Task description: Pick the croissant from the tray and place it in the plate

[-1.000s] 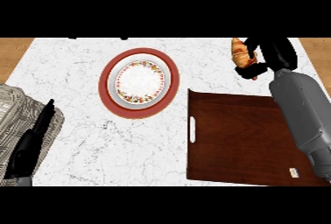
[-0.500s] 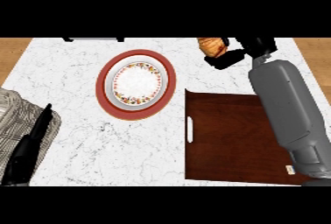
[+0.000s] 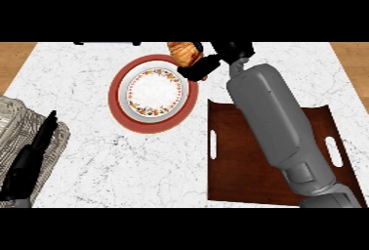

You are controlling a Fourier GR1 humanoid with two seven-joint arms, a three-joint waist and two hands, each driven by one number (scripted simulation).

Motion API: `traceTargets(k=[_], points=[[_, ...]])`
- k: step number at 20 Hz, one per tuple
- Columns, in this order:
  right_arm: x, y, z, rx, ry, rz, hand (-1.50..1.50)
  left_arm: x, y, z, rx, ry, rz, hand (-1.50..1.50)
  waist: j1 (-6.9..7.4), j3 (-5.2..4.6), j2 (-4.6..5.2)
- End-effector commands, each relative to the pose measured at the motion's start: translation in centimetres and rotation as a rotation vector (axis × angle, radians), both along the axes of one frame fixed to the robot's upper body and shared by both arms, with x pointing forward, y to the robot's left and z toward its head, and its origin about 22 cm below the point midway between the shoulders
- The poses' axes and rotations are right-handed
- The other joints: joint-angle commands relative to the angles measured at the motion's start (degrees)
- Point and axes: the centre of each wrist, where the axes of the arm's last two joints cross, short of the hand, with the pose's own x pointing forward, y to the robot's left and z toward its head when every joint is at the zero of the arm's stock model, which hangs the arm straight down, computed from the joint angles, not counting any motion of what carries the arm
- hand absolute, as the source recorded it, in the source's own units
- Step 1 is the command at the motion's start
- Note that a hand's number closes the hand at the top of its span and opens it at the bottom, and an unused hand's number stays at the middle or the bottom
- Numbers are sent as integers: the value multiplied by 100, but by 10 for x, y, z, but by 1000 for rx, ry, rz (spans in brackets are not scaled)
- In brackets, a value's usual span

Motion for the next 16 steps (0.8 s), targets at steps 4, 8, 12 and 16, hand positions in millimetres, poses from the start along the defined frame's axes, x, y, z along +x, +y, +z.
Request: traceTargets(k=[4,8,12,16], points=[[3,50,-13,-39,118,0,150,-1,-8,-11,1,1,-20,0,151,-3,36],[8,60,-25,-107,171,-13,150,1,-23,-15,4,-7,-48,0,299,-4,70],[8,59,-48,-118,224,-33,150,21,-28,10,22,-35,-72,0,481,-2,109],[5,50,-77,-123,270,-6,150,26,-21,8,9,-31,-103,0,621,-6,170]])
